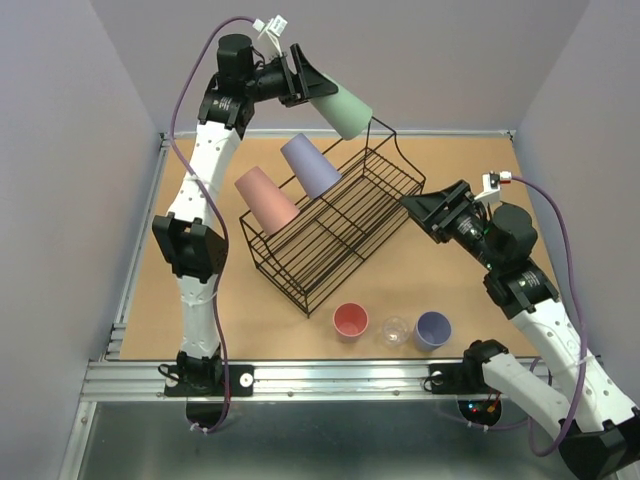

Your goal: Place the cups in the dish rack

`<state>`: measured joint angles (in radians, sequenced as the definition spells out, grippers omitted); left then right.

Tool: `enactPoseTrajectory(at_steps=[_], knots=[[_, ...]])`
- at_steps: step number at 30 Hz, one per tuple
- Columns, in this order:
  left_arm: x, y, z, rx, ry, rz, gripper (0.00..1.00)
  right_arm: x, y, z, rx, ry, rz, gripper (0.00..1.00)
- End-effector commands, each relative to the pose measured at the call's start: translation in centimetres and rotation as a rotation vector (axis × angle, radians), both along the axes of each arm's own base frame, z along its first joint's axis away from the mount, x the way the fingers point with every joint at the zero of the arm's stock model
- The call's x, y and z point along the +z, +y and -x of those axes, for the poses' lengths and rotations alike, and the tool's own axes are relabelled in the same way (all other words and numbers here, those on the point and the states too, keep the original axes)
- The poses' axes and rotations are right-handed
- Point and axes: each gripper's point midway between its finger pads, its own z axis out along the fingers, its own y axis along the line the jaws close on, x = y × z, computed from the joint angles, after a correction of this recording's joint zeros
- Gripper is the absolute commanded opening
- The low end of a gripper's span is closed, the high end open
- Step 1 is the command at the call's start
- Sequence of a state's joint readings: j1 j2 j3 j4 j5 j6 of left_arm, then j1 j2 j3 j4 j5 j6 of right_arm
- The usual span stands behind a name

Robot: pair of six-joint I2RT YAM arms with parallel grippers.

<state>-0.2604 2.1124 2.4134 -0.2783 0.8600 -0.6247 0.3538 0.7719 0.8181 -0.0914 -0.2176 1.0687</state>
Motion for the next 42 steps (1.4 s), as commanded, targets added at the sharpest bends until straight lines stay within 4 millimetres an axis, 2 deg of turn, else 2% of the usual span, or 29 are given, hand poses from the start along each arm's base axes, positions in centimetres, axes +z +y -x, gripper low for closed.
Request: enactPoseTrajectory(at_steps=[1, 3, 13, 33, 36, 39, 42], knots=[[4.5, -0.1, 1.3, -0.013, -0.176, 0.012, 0.0, -1.4, -0.1, 0.3, 0.005, 0.019, 0.03, 0.77], [4.3, -0.4, 1.2, -0.024, -0.177, 0.012, 0.0, -1.8, -0.1, 0.3, 0.005, 0.027, 0.035, 0.77], [0.6, -2.5, 0.5, -0.086, -0.122, -0.015, 0.0, -2.6, -0.2, 0.1, 0.001, 0.045, 0.064, 0.77], [-5.4, -2.7, -0.6, -0.09, 0.003, -0.099, 0.0, -3.7, -0.3, -0.4, -0.002, 0.066, 0.13, 0.77], [-5.7, -2.7, -0.7, -0.086, 0.009, -0.105, 0.02, -3.8, -0.3, -0.4, -0.001, 0.067, 0.137, 0.77], [-5.9, -2.7, -0.6, -0.094, 0.017, -0.104, 0.1, -3.9, -0.3, -0.5, 0.001, 0.068, 0.144, 0.77], [-6.0, -2.8, -0.4, -0.103, 0.025, -0.101, 0.25, -4.0, -0.2, -0.5, 0.003, 0.071, 0.149, 0.77]])
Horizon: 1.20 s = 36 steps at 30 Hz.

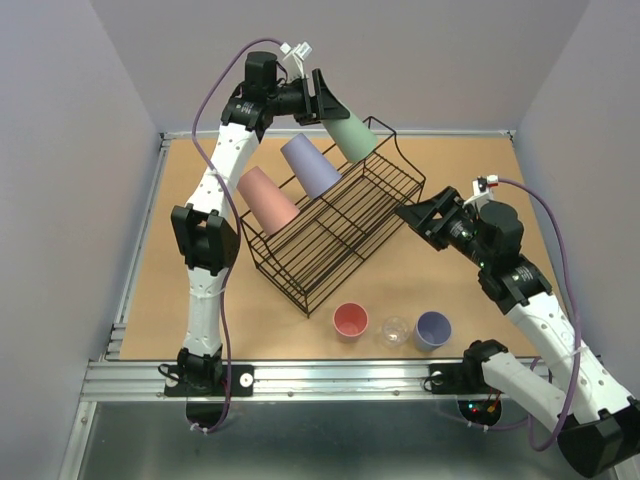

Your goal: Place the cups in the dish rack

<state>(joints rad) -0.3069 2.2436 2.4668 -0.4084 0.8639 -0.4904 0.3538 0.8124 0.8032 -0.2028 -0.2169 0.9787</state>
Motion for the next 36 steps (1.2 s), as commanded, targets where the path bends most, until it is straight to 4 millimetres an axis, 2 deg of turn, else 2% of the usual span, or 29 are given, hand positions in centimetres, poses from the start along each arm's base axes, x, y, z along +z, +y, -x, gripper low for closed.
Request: enactPoseTrajectory(at_steps=[1, 4, 7, 9, 12, 24, 36], knots=[[1.4, -0.1, 0.7, -0.041, -0.05, 0.018, 0.34, 0.8, -0.1, -0.3, -0.003, -0.038, 0.018, 0.77], [1.3, -0.2, 0.8, -0.043, -0.046, 0.019, 0.54, 0.7, -0.1, -0.3, -0.001, -0.036, 0.023, 0.77], [1.3, -0.2, 0.8, -0.044, -0.042, 0.021, 0.68, 0.6, -0.2, -0.3, -0.003, -0.036, 0.026, 0.77], [1.3, -0.3, 0.9, -0.048, -0.041, 0.022, 0.85, 0.5, -0.2, -0.4, -0.003, -0.033, 0.027, 0.77], [1.3, -0.4, 1.0, -0.049, -0.043, 0.021, 0.98, 0.6, -0.1, -0.4, -0.001, -0.036, 0.029, 0.77], [1.6, -0.3, 0.5, -0.024, -0.058, 0.017, 0.99, 0.4, -0.1, -0.5, 0.0, -0.036, 0.04, 0.77], [0.6, 1.4, -1.0, 0.101, -0.086, -0.085, 0.99, 0.0, 0.0, -0.5, 0.01, -0.026, 0.048, 0.77]])
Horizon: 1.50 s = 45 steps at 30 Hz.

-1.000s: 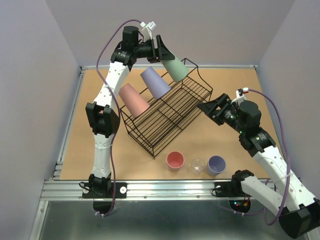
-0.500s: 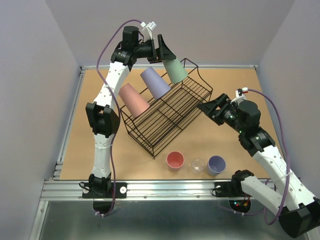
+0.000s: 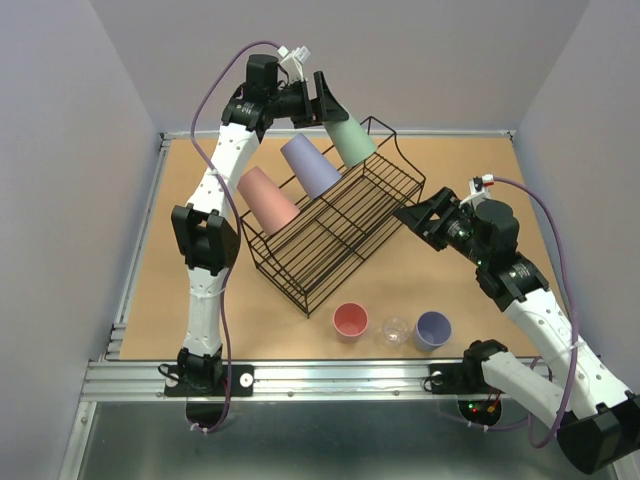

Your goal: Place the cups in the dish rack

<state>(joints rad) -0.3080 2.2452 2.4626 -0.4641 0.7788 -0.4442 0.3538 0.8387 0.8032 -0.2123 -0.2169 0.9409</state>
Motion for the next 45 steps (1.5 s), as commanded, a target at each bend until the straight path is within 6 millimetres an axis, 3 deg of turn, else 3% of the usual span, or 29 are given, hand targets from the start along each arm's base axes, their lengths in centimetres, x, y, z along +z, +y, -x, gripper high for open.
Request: enactPoseTrajectory(at_steps=[1, 7, 11, 30, 45], knots=[[2.3, 0.8, -0.3, 0.044, -0.099, -0.029, 0.99, 1.1, -0.1, -0.2, 0.001, -0.038, 0.006, 0.77], [2.8, 2.3, -1.0, 0.113, -0.133, -0.067, 0.99, 1.0, 0.1, -0.1, 0.009, -0.035, 0.005, 0.77], [4.9, 2.8, -0.7, 0.122, -0.2, -0.059, 0.99, 0.9, 0.0, -0.2, 0.008, -0.033, 0.01, 0.77], [11.9, 1.3, 2.7, -0.008, -0.354, 0.099, 0.99, 0.2, 0.3, -0.7, 0.016, -0.012, 0.021, 0.77], [9.0, -0.4, 3.6, -0.067, -0.29, 0.068, 0.99, -0.2, 0.3, -0.7, 0.015, 0.001, 0.021, 0.77]])
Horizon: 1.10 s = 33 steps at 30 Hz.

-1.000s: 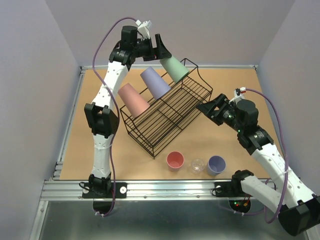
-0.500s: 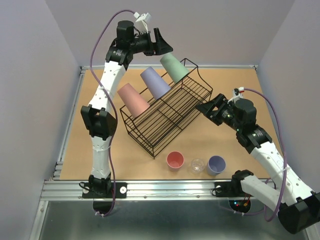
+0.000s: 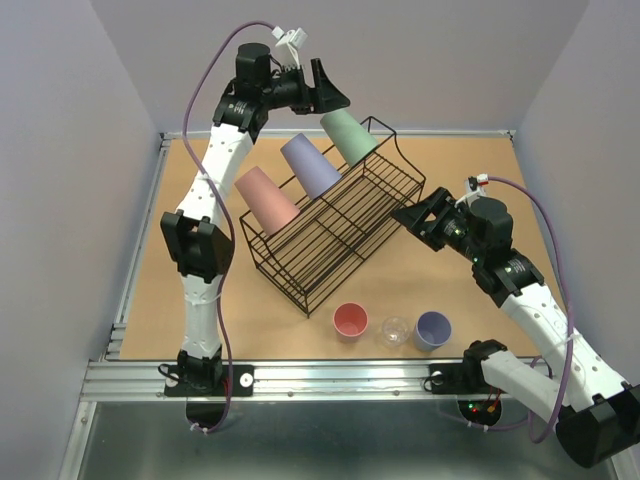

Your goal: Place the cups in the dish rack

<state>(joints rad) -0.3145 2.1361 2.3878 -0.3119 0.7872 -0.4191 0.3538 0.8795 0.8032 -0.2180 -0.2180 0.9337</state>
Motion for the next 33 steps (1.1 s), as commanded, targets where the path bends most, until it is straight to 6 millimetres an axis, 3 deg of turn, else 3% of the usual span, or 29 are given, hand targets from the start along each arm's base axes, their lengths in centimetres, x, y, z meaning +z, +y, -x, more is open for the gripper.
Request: enactPoseTrajectory(at_steps=[1, 19, 33], knots=[[3.3, -0.6, 2.4, -0.045, -0.091, 0.013, 0.99, 1.1, 0.1, -0.2, 0.01, -0.039, -0.002, 0.77], [4.5, -1.8, 4.1, -0.074, -0.128, 0.004, 0.99, 1.0, 0.0, 0.0, 0.005, -0.038, -0.005, 0.77], [7.5, -0.3, 4.1, 0.021, -0.214, -0.01, 0.99, 1.0, 0.0, 0.3, 0.009, -0.037, -0.012, 0.77]])
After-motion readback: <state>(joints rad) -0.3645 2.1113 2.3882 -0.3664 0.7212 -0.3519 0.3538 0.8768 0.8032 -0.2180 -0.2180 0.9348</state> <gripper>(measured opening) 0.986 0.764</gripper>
